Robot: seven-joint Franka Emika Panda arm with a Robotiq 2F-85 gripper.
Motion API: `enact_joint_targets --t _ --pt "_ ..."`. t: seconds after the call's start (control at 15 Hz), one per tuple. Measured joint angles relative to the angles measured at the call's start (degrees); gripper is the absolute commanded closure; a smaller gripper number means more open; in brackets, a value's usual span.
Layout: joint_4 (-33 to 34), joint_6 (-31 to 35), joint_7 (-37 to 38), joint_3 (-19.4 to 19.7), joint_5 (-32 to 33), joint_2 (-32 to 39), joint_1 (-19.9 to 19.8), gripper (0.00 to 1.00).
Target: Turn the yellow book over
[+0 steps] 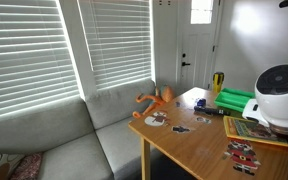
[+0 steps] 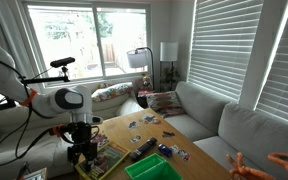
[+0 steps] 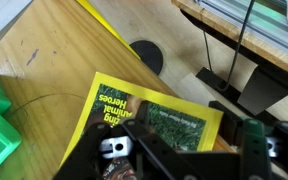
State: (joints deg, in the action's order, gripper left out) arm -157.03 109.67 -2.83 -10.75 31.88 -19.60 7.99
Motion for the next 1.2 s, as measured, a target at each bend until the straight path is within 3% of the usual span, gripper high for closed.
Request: enact_joint_targets --t 0.33,0.87,1.2 --pt "-0.05 -2.50 -0.06 0.04 -0.52 0.31 0.39 0.99" --pt "3.01 -3.36 -0.20 0.49 -2.00 0.40 0.41 1.00" --pt "7.59 -3.32 -2.42 0.71 -8.06 0.19 0.61 1.00"
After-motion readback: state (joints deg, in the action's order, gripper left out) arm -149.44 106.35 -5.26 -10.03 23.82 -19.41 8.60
